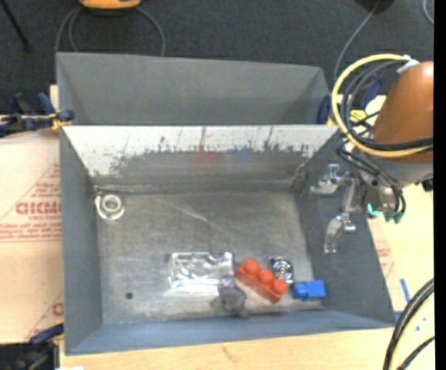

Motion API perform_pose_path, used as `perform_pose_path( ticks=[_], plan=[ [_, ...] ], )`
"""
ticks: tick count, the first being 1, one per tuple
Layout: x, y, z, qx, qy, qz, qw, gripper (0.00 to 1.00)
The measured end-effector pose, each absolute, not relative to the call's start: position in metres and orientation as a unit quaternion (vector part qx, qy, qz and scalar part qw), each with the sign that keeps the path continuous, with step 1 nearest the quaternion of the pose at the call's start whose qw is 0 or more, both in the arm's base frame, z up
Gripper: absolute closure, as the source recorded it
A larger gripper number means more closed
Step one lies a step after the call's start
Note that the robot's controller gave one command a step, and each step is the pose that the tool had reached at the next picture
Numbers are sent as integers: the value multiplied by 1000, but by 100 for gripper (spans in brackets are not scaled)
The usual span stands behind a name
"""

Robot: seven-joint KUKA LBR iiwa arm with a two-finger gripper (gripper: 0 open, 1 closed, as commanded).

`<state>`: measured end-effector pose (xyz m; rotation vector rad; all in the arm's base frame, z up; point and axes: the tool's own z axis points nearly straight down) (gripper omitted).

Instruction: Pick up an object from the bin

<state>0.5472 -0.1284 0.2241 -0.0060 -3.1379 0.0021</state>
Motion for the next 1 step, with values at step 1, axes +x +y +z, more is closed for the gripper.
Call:
perform_pose_path(
  ticks=[1],
  plan=[
    [490,-136,76,31,-1000,0,1,0]
  ],
)
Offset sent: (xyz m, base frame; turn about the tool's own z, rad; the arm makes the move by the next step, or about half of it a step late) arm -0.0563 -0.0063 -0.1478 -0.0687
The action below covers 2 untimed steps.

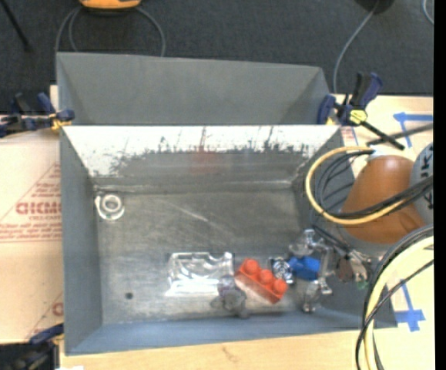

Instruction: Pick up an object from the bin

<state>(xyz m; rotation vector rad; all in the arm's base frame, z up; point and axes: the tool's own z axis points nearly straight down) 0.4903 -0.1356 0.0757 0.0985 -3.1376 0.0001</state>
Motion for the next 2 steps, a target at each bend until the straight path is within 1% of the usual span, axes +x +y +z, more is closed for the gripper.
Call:
perform_pose_path(
  ticks=[1,2],
  plan=[
    [493,-135,78,34,-999,1,-4,100],
    [492,-135,77,34,-999,1,-1,0]
  ],
)
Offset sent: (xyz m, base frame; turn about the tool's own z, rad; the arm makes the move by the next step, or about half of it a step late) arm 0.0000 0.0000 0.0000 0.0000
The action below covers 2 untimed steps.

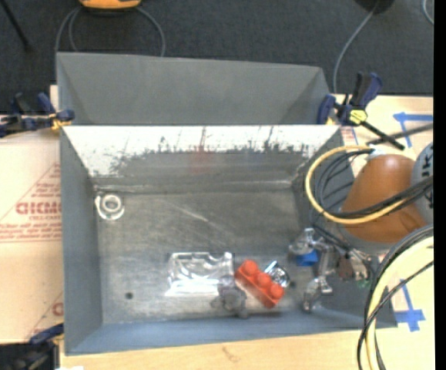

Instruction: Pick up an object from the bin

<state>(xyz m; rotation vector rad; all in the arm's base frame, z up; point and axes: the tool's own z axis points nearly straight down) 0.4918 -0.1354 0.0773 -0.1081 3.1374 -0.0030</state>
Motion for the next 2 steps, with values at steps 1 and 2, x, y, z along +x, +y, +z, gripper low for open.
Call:
perform_pose_path(
  ticks=[1,2],
  plan=[
    [500,-71,74,-38,999,-3,7,0],
    [480,-24,79,48,999,0,4,0]
  ],
)
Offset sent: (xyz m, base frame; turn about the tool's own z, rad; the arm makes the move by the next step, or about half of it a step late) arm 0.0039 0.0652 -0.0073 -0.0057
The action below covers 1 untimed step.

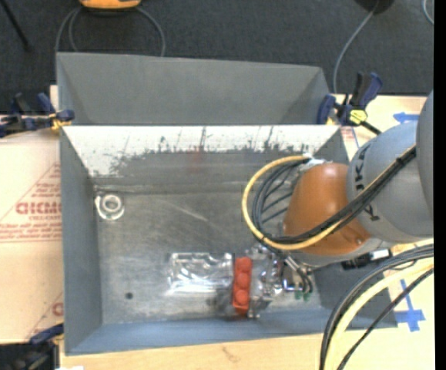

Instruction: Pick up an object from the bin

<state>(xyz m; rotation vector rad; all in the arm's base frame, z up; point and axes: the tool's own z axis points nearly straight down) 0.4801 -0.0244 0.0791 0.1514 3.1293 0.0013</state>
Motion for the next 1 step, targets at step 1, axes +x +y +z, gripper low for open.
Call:
perform_pose_path(
  ticks=[1],
  plan=[
    [517,25,86,-206,978,0,2,0]
  ],
)
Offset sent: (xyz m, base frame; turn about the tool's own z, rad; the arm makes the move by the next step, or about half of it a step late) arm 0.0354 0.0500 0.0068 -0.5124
